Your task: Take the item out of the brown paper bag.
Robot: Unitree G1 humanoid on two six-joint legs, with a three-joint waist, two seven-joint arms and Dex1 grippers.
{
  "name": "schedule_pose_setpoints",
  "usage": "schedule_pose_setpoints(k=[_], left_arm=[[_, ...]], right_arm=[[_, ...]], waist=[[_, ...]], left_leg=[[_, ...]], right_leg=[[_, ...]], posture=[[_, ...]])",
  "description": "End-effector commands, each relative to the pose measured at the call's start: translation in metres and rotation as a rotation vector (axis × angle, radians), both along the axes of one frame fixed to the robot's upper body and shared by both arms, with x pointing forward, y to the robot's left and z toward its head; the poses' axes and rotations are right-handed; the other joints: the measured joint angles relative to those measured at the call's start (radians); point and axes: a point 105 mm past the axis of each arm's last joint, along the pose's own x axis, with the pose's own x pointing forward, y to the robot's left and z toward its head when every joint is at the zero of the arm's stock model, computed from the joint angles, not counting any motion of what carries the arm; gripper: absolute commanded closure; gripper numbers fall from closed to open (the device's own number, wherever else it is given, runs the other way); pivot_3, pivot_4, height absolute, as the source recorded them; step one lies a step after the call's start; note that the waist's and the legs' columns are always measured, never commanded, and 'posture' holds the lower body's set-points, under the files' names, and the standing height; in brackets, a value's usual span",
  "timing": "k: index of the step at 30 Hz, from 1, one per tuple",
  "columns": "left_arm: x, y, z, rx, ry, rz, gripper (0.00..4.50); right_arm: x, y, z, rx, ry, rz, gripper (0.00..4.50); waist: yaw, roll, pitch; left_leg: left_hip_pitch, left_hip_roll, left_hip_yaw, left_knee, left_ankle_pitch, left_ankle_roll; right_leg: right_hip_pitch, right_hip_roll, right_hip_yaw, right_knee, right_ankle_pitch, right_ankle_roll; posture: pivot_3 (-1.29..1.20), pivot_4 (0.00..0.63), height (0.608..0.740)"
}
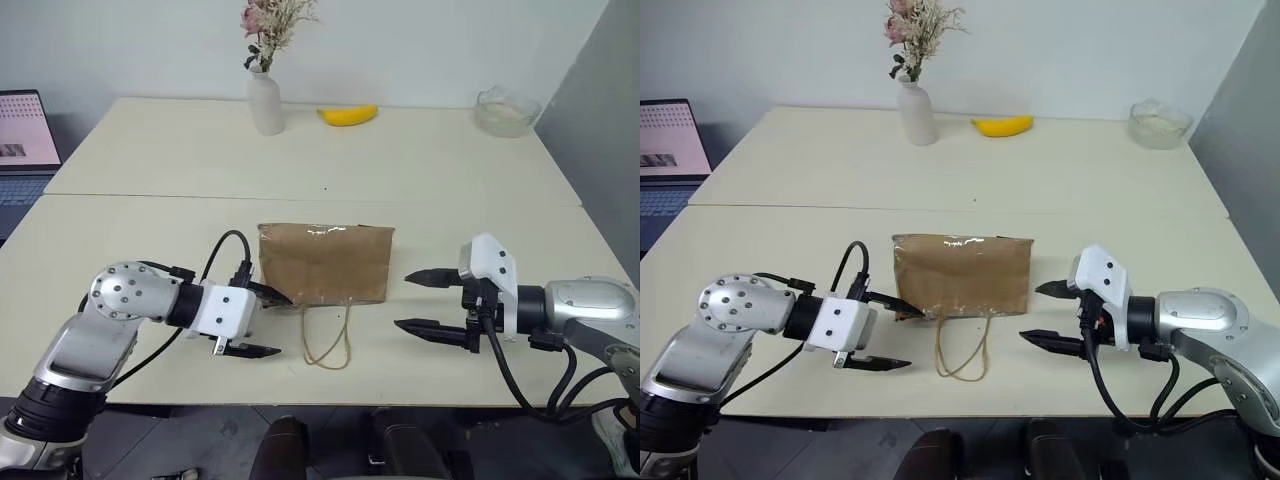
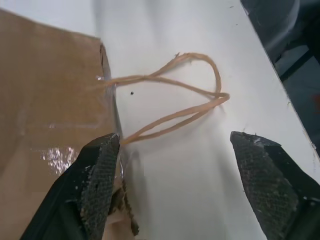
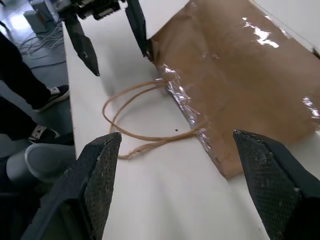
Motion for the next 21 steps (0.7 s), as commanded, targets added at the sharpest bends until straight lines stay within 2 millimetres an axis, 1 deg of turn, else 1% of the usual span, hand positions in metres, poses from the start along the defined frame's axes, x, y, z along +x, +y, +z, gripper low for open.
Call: schedule_pose_setpoints(k=[1,4,6,12,14,18,21], left_arm=[[0.008,-0.011,0.0,-0.014,-0.107,-0.046,0.78],[0.014,-0.02,-0.006,-0.023,-0.142,-0.08,0.78],[0.015,-0.021,-0.012,0.004,-0.163,-0.114,0.78],[0.018,-0.024,-0.02,0.019,-0.191,-0.164,0.78],[0.018,-0.025,-0.021,0.014,-0.191,-0.17,0.78],[0.019,-0.032,-0.02,-0.02,-0.197,-0.181,0.78],[0.019,-0.036,-0.021,-0.036,-0.196,-0.189,1.36]], right_arm=[[-0.005,0.003,0.005,-0.004,-0.02,0.025,0.74],[-0.007,0.003,0.003,-0.016,-0.013,0.03,0.74],[-0.008,0.003,0.003,-0.018,-0.008,0.032,0.74],[-0.01,0.004,-0.001,-0.02,0.002,0.029,0.74],[-0.011,0.004,-0.002,-0.022,0.005,0.027,0.74],[-0.013,0.006,-0.007,-0.025,0.021,0.033,0.74],[-0.015,0.008,-0.012,-0.029,0.035,0.046,0.74]], waist=[[0.0,0.0,0.0],[0.002,0.0,0.0],[0.002,0.0,0.0],[0.001,0.0,0.0],[0.001,0.0,0.0],[0.001,0.0,0.0],[0.001,0.0,0.0]], left_leg=[[0.001,0.0,0.0,0.0,0.0,0.0],[0.001,0.0,0.0,0.0,0.0,0.0],[0.001,0.0,0.0,-0.001,0.0,0.0],[0.002,0.001,0.001,-0.001,0.0,0.0],[0.002,0.001,0.001,-0.001,0.0,0.0],[0.002,0.0,0.001,-0.001,0.0,0.0],[0.002,0.0,0.001,-0.001,0.0,0.0]], right_leg=[[0.001,0.0,0.0,-0.001,0.0,0.0],[0.001,0.0,0.0,-0.001,0.0,0.0],[0.001,0.0,0.0,-0.001,0.0,0.0],[0.001,0.0,0.0,0.0,0.0,0.0],[0.001,0.0,0.0,0.0,0.0,0.0],[0.002,0.0,0.0,0.0,0.0,0.0],[0.002,0.0,0.0,0.0,0.0,0.0]], posture=[[0.0,0.15,0.74],[0.0,0.15,0.74],[0.0,0.15,0.74],[0.0,0.15,0.74],[0.0,0.15,0.74],[0.0,0.15,0.74],[0.0,0.15,0.74]])
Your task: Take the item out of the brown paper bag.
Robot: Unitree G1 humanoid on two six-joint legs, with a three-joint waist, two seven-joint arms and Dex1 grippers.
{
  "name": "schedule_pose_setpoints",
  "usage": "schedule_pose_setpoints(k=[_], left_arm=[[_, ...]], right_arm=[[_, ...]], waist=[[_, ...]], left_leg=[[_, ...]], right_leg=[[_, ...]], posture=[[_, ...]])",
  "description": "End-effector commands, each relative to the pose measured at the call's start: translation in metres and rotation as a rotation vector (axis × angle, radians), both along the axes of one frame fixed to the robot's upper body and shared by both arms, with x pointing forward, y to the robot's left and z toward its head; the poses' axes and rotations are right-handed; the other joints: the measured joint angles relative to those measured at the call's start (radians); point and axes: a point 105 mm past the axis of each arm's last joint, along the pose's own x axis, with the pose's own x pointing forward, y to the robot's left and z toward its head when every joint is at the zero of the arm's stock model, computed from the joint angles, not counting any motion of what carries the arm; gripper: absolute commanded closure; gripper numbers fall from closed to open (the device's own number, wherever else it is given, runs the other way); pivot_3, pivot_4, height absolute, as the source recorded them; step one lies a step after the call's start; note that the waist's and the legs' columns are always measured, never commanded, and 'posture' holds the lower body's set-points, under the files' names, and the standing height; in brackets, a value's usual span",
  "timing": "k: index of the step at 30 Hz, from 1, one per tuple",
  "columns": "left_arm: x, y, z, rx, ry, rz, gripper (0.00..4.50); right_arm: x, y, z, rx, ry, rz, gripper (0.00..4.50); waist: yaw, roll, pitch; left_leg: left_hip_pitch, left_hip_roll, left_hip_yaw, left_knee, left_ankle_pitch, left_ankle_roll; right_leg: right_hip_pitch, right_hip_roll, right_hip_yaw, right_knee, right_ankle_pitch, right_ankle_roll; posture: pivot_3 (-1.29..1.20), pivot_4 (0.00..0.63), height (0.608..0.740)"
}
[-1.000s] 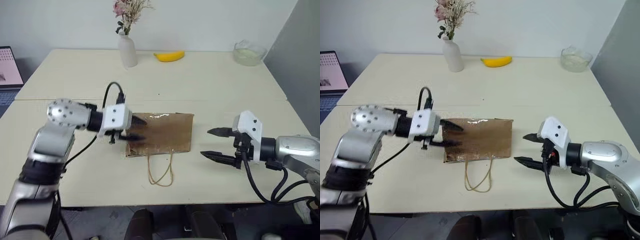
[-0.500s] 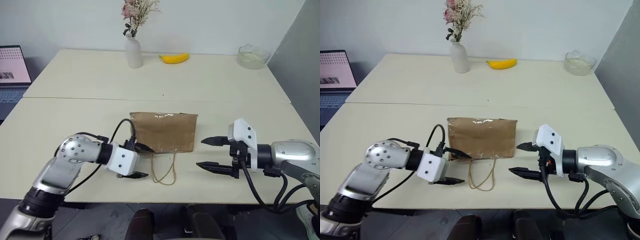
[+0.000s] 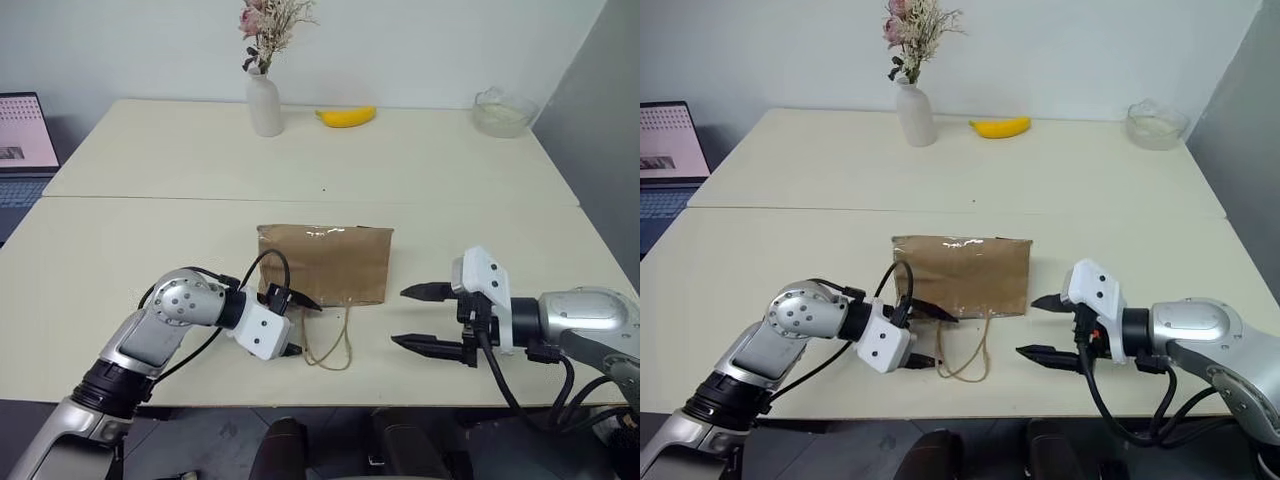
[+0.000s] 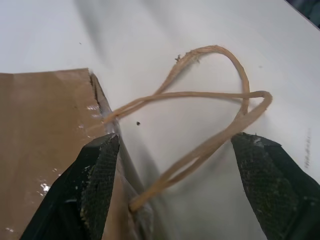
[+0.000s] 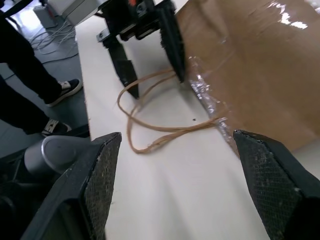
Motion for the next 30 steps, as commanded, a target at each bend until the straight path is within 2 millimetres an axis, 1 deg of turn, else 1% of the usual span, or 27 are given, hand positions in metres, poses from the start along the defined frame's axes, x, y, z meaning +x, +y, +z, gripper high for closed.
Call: schedule_pose_setpoints(k=[1,6,7,9,10,14,16,21,24,30], left_arm=[[-0.001,-0.006,0.003,-0.029,-0.017,-0.026,1.64],[-0.002,-0.006,0.005,-0.038,-0.004,-0.02,3.25],[-0.001,-0.006,0.005,-0.04,-0.001,-0.015,3.52],[-0.001,-0.007,0.005,-0.053,0.005,-0.005,4.23],[0.0,-0.007,0.005,-0.059,0.009,-0.001,4.46],[0.001,-0.016,0.022,-0.209,0.108,0.092,4.46],[0.003,-0.013,0.028,-0.227,0.118,0.133,4.46],[0.006,-0.001,0.03,-0.213,0.106,0.192,4.46],[0.003,0.0,0.03,-0.212,0.108,0.196,4.46],[0.002,-0.004,0.035,-0.246,0.116,0.216,4.46]], right_arm=[[-0.004,0.003,0.002,-0.009,-0.03,0.025,0.74],[-0.01,0.004,-0.008,-0.024,-0.002,0.052,0.74],[-0.011,0.006,-0.01,-0.022,0.003,0.058,0.74],[-0.013,0.009,-0.016,-0.023,0.01,0.075,0.74],[-0.013,0.01,-0.018,-0.024,0.01,0.079,0.74],[-0.012,0.018,-0.03,-0.064,-0.052,0.129,0.74],[-0.013,0.022,-0.034,-0.059,-0.056,0.163,0.74],[-0.017,0.036,-0.048,-0.043,-0.007,0.255,0.74],[-0.011,0.047,-0.057,-0.038,0.0,0.28,0.74],[-0.003,0.07,-0.058,-0.006,-0.002,0.327,0.74]], waist=[[0.0,0.0,0.0],[-0.001,0.0,0.0],[-0.001,0.0,0.0],[-0.001,0.0,0.0],[-0.001,0.0,0.0],[-0.004,0.0,0.0],[-0.008,0.0,0.0],[-0.009,0.0,0.0],[-0.011,0.0,0.0],[-0.011,0.0,0.0]], left_leg=[[0.0,0.0,0.0,0.0,0.0,0.0],[0.0,0.0,0.0,0.0,0.0,0.0],[0.0,0.0,0.0,0.0,0.0,0.0],[0.001,0.0,0.0,0.0,0.0,0.0],[0.001,0.0,0.0,0.0,0.0,0.0],[0.001,0.0,-0.001,0.0,0.0,0.0],[0.001,0.0,-0.001,0.0,0.0,0.0],[0.004,0.0,-0.001,-0.001,0.0,0.0],[0.005,0.0,-0.001,-0.001,0.0,0.0],[0.005,0.001,-0.001,-0.001,0.0,0.0]], right_leg=[[0.0,0.0,0.0,0.0,0.0,0.0],[0.0,0.0,0.0,0.0,0.0,0.0],[0.0,0.0,0.0,0.0,0.0,0.0],[0.0,0.0,0.0,0.0,0.0,0.0],[0.0,0.0,0.0,0.0,0.0,0.0],[0.0,0.0,0.0,0.0,0.0,0.0],[0.0,0.0,0.0,0.0,0.0,0.0],[0.002,0.0,0.0,0.0,0.0,0.0],[0.003,0.0,0.0,0.0,0.0,0.0],[0.003,0.0,0.0,0.001,0.0,0.0]], posture=[[0.0,0.15,0.74],[0.0,0.15,0.74],[0.0,0.15,0.74],[0.0,0.15,0.74],[0.0,0.15,0.74],[0.0,0.15,0.74],[0.0,0.15,0.74],[0.0,0.15,0.74],[0.0,0.15,0.74],[0.0,0.15,0.74]])
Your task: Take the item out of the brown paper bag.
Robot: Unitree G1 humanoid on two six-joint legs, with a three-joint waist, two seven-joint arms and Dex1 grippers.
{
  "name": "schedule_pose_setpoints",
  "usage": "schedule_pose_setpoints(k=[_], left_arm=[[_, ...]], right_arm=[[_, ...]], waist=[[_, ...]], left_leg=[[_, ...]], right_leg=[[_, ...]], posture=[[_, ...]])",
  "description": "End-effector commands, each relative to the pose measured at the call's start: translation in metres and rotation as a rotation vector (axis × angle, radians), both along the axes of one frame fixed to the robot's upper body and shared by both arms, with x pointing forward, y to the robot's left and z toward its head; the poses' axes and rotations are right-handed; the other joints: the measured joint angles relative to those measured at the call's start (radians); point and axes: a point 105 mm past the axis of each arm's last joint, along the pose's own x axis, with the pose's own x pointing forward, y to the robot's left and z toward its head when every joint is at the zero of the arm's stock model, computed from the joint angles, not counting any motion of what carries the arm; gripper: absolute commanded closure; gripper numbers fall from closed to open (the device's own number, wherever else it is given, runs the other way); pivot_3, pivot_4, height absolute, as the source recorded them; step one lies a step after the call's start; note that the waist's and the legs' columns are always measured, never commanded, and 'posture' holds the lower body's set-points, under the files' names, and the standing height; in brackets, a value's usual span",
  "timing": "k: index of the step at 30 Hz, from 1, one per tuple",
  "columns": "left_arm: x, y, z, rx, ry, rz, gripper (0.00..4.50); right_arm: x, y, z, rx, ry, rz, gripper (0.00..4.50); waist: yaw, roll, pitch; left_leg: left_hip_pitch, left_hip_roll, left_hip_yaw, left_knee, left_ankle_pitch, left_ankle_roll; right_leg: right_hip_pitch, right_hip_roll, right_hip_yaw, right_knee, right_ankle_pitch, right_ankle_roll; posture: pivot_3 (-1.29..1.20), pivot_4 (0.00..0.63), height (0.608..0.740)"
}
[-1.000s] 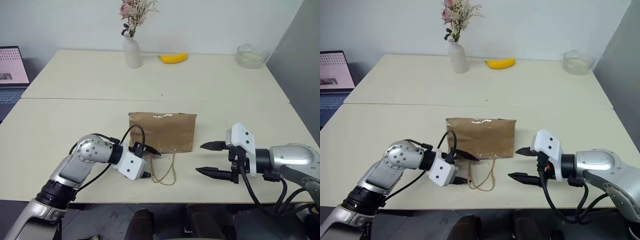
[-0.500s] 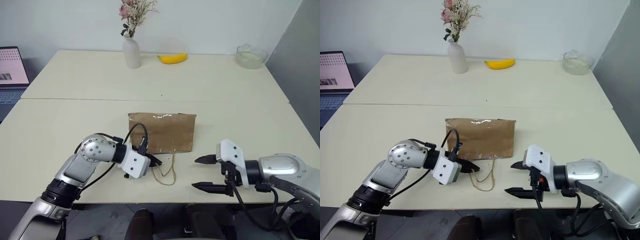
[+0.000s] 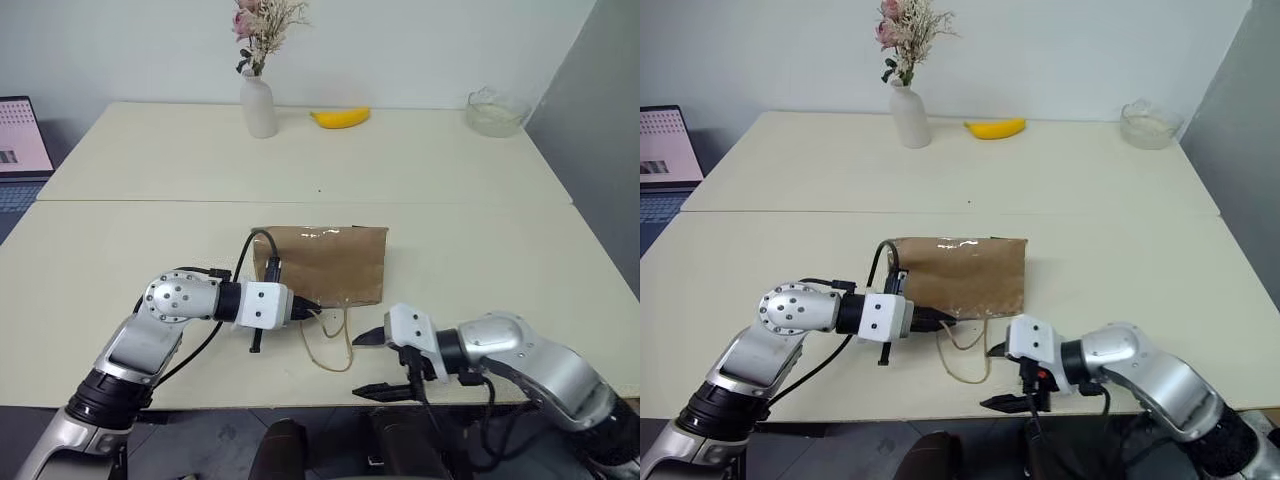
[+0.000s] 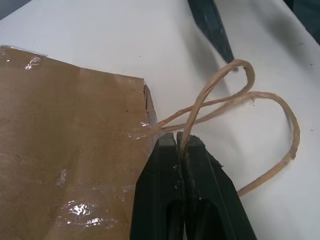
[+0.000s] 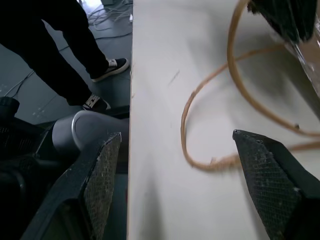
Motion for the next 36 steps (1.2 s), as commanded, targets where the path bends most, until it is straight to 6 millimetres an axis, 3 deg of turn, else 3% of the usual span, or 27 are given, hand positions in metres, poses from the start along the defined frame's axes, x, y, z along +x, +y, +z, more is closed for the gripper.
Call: schedule_pose_setpoints(k=[1,12,16,24,28,36], left_arm=[[0.0,-0.004,0.017,-0.057,-0.033,0.008,4.46],[0.005,-0.005,0.026,-0.075,-0.042,0.024,4.46],[0.004,-0.008,0.026,-0.08,-0.039,0.023,4.5],[0.006,-0.012,0.026,-0.094,-0.038,0.021,4.5],[0.011,-0.008,0.03,-0.118,-0.037,0.064,4.5],[0.055,-0.008,0.093,-0.418,0.005,0.349,4.5]], right_arm=[[0.0,0.01,0.0,0.009,0.001,0.039,0.74],[0.008,0.031,-0.015,0.029,0.111,0.008,0.74],[0.01,0.035,-0.024,-0.002,0.096,-0.003,1.62],[0.016,0.038,-0.033,-0.034,0.1,-0.031,4.49],[0.02,0.035,-0.038,-0.051,0.1,-0.058,4.49],[0.028,0.023,-0.059,-0.152,0.034,-0.096,4.49]], waist=[[0.0,0.0,0.0],[0.0,0.0,0.0],[0.0,0.0,0.0],[0.0,0.0,0.0],[0.0,0.0,0.0],[0.001,-0.003,-0.002]], left_leg=[[0.0,0.0,0.0,0.0,0.0,0.0],[0.0,0.0,0.0,0.0,0.0,0.0],[0.0,0.0,0.0,0.0,0.0,0.0],[0.0,0.0,0.0,0.0,0.0,0.0],[0.0,0.0,0.0,0.0,0.0,0.0],[0.001,-0.001,-0.001,0.001,0.0,0.0]], right_leg=[[0.0,0.0,0.0,0.0,0.0,0.0],[0.0,0.0,0.0,0.0,0.0,0.0],[0.0,0.0,0.0,0.0,0.0,0.0],[0.0,0.0,0.0,0.0,0.0,0.0],[0.0,0.0,0.0,0.0,0.0,0.0],[0.001,0.0,-0.001,0.001,0.0,0.0]], posture=[[0.0,0.15,0.74],[0.0,0.15,0.74],[0.0,0.15,0.74],[0.0,0.15,0.74],[0.0,0.15,0.74],[0.0,0.15,0.74]])
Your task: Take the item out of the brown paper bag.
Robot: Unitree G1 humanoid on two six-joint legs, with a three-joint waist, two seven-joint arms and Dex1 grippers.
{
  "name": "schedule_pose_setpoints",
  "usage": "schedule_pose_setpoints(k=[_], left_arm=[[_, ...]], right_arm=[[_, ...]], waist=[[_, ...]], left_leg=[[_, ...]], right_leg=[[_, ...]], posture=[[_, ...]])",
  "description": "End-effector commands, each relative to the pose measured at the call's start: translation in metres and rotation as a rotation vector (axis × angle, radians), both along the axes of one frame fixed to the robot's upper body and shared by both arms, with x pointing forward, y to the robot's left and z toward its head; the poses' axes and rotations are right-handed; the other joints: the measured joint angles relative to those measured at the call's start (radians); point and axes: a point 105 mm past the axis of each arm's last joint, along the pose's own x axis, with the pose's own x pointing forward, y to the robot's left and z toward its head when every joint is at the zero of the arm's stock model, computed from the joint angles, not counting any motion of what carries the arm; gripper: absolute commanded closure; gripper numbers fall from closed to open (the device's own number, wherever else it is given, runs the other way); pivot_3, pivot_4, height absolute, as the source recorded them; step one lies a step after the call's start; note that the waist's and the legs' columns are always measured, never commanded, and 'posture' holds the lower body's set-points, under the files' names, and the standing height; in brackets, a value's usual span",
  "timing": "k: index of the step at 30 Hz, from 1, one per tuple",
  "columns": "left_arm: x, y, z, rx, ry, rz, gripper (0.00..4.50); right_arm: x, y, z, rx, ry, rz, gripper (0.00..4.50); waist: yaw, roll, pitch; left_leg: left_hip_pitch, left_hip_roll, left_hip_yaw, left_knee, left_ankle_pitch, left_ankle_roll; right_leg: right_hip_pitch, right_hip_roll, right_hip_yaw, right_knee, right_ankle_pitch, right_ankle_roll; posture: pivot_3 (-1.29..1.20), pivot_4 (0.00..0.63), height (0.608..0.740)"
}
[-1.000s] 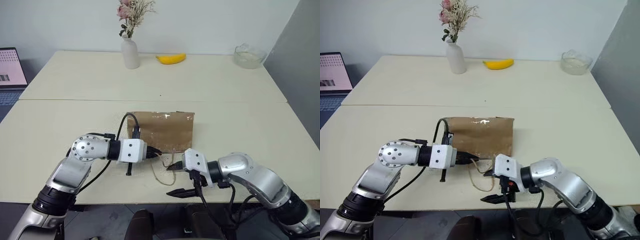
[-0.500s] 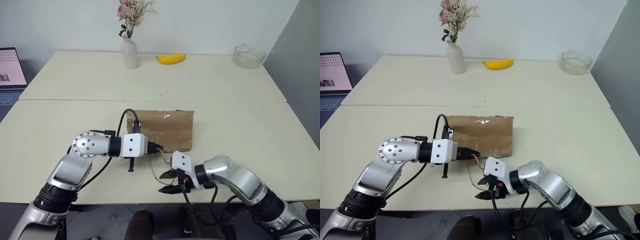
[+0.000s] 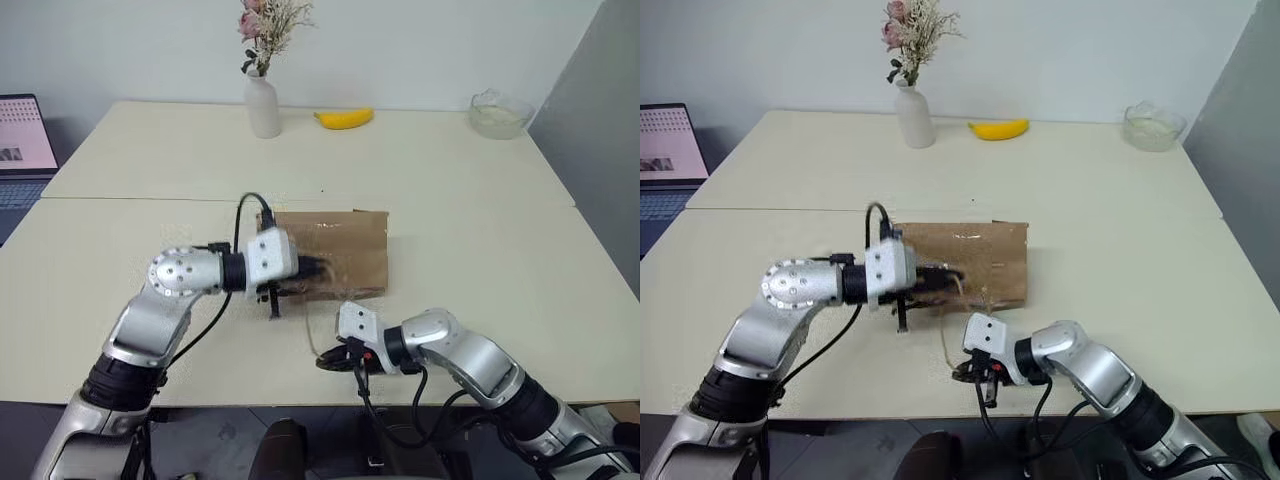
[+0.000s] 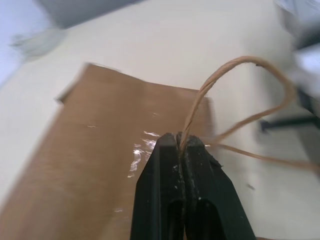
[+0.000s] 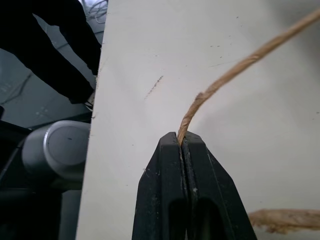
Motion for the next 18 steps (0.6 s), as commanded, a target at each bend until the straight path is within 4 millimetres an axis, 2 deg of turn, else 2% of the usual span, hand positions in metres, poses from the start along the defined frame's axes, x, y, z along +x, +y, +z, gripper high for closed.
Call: schedule_pose_setpoints(k=[1,4,10,14,18], left_arm=[[0.018,0.005,0.04,-0.16,-0.029,0.134,4.5],[0.036,0.011,0.066,-0.286,-0.021,0.243,4.5],[0.052,0.022,0.091,-0.395,-0.037,0.325,4.5],[0.051,0.021,0.098,-0.456,0.015,0.298,4.5],[0.034,0.013,0.102,-0.478,0.031,0.182,4.5]], right_arm=[[0.005,-0.013,-0.02,-0.098,-0.021,-0.043,4.49],[0.001,-0.017,-0.027,-0.121,-0.03,-0.034,4.49],[0.0,-0.019,-0.03,-0.129,-0.039,-0.036,4.49],[0.001,-0.019,-0.03,-0.129,-0.047,-0.041,4.49],[0.003,-0.022,-0.025,-0.107,-0.029,-0.076,4.49]], waist=[[-0.001,0.0,0.0],[0.001,-0.001,-0.001],[0.0,0.0,-0.003],[0.0,-0.001,-0.003],[0.0,-0.001,-0.003]], left_leg=[[0.0,0.0,0.0,0.0,0.0,0.0],[0.0,0.0,0.0,0.0,0.0,0.0],[0.001,-0.001,0.0,-0.001,0.0,0.0],[0.001,-0.001,0.0,0.0,0.0,0.0],[0.001,0.0,0.0,-0.001,0.0,0.0]], right_leg=[[0.0,0.0,0.0,0.0,0.0,0.0],[0.001,0.0,0.0,0.0,0.0,0.0],[0.001,0.0,0.001,0.0,0.0,0.0],[0.001,-0.001,0.001,0.0,0.0,0.0],[0.001,-0.001,0.001,0.0,0.0,0.0]], posture=[[0.0,0.15,0.74],[0.0,0.15,0.74],[0.0,0.15,0.74],[0.0,0.15,0.74],[0.0,0.15,0.74]])
